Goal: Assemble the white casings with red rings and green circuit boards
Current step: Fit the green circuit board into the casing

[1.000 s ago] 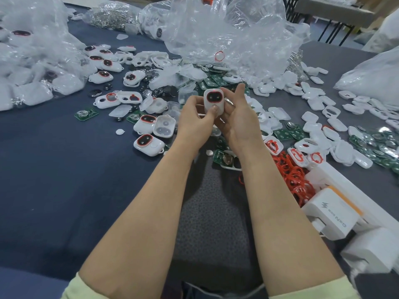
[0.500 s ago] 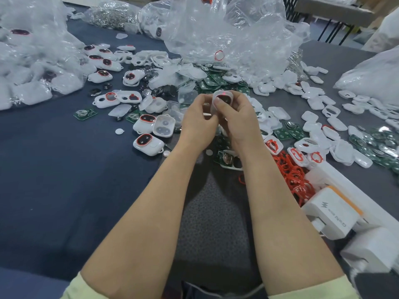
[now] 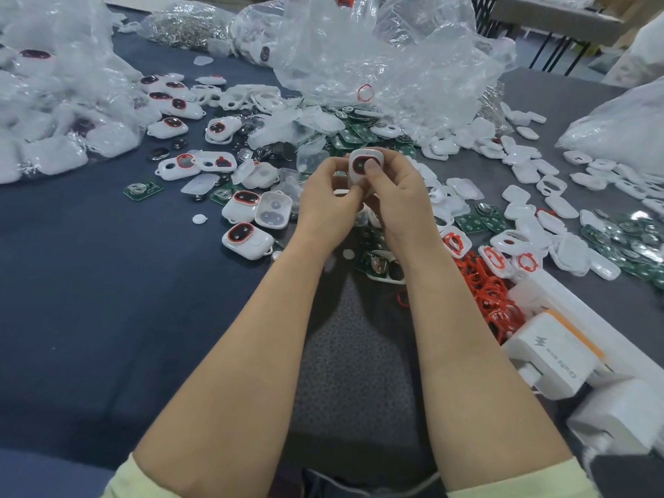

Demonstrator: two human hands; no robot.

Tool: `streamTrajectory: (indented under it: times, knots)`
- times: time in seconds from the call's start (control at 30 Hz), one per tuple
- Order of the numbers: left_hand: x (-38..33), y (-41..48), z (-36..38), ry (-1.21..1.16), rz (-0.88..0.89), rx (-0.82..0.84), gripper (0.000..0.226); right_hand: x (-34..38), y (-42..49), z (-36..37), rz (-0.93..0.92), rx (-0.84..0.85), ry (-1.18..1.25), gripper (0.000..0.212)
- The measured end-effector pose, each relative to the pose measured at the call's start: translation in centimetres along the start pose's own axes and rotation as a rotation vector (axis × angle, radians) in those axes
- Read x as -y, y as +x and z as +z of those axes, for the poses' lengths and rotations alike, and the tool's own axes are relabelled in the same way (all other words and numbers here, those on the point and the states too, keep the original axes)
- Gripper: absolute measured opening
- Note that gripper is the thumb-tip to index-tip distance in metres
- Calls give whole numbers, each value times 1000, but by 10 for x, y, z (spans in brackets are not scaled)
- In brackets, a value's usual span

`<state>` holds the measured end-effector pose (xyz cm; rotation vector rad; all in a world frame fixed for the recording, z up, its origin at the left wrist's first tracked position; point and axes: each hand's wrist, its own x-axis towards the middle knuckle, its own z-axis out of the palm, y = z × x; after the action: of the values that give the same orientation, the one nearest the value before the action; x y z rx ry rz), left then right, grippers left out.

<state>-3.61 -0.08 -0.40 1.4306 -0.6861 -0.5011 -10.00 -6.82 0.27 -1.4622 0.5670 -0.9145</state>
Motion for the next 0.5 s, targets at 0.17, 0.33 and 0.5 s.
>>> streamTrajectory:
  times: [0.17,0.33,0.5]
  knots:
    - [2,0,0,-1,10,9,22,-1,0,0,-10,-14,-25,15]
    - [2,1,-2,41,-12,4,20,-3,0,1,16,13,-82,7]
    - [1,-1,1,90,25,38,11,-3,0,-1,-46,-60,-156,12]
